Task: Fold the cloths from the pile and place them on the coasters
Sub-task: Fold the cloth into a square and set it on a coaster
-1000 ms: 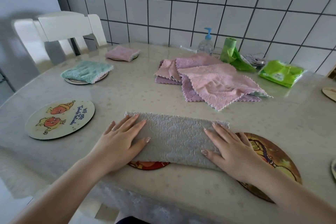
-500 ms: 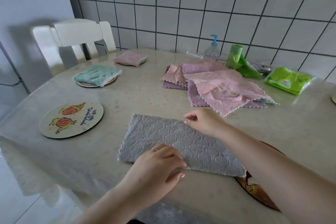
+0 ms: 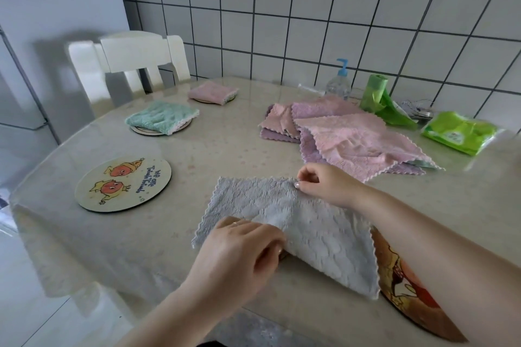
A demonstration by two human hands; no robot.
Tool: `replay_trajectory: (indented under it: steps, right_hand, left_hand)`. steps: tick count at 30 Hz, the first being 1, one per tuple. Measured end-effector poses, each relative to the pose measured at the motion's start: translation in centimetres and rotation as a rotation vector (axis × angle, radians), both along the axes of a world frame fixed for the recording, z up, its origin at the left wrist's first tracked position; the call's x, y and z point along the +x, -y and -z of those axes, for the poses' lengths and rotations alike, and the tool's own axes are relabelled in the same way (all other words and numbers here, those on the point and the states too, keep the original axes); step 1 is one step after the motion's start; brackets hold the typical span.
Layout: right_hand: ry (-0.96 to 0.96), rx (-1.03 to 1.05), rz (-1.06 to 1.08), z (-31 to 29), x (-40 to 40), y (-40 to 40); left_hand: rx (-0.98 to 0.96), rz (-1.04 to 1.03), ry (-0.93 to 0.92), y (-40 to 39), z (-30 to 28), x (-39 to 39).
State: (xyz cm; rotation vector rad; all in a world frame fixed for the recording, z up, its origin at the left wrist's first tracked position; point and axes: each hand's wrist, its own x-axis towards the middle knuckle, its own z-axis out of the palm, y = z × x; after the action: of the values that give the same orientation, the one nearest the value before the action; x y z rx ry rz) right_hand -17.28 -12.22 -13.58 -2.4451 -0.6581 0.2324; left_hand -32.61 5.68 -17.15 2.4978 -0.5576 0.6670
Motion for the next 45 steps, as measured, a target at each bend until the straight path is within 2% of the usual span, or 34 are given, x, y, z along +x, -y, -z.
replay_trajectory:
  steps: [5,7,9,11,13,16,20,23,26,27,30,32,37,42,45]
  right_hand:
    - [-0.145,0.327,0.034,-1.8,-1.5,0.5]
    - [-0.299,0.412,0.011,-2.2,-2.2,0.8]
    - [-0.549,0.468,-0.061,-2.7,-3.0,1.3]
    - [-0.689,0.442,-0.128,-2.8,-3.5,1.7]
    - [-0.741,0.407,-0.127,-2.4,-3.7,1.9]
    - [-0.79,0.353,-0.14,-1.7,-4.0,2.0]
    - [-0.709,0.33,-0.157,-1.9,-5.2,1.9]
    - [-0.548,0.438,-0.149,-1.7,-5.6,2.5]
    - [-0.552,0.598,-0.09,-1.0,-6.3,3.2]
    - [-0.534,0.585,-0.063,-0.6,-6.6,3.4]
    - [-0.409,0.378,0.019,0.6,-7.4,3.6]
    - [-0.41,0.341,0.056,1.5,-7.7,3.6]
    - [-0.447,0.413,0.141,1.5,-8.8,3.9]
    - [-0.553,0.427,0.051,0.9,-10.6,5.2]
    - [-0.52,0.331,-0.025,1.1,-11.3,5.9]
  left_hand:
    - [-0.245,-0.102,-0.116,-1.8,-0.8,-1.3]
    - [-0.415,-0.089,-0.215,-1.9,-0.9,-1.9]
    - [-0.78,-0.089,-0.387,-1.6,-1.3,-2.3]
    - [-1.196,-0.049,-0.584,-1.2,-1.5,-2.7]
    - [-1.366,-0.02,-0.717,-0.9,-1.5,-3.1]
    - [-1.286,-0.046,-0.76,-0.7,-0.6,-3.7]
    - [-1.148,-0.083,-0.731,-0.3,-1.0,-3.8]
    - [-1.141,-0.032,-0.659,-0.8,-2.1,-3.2]
    - [-0.966,0.008,-0.581,-1.6,-2.8,-2.1]
    - [-0.913,0.024,-0.585,-1.9,-2.9,-1.6]
    - [-0.819,0.067,-0.702,-2.2,-2.9,0.1]
    - [-0.817,0.072,-0.788,-2.2,-2.9,0.8]
    - [-0.834,-0.003,-0.844,-2.8,-2.5,0.7]
    - [-0.847,-0.018,-0.891,-3.6,-2.0,-0.9]
    - [-0.804,0.011,-0.937,-3.7,-2.2,-2.1]
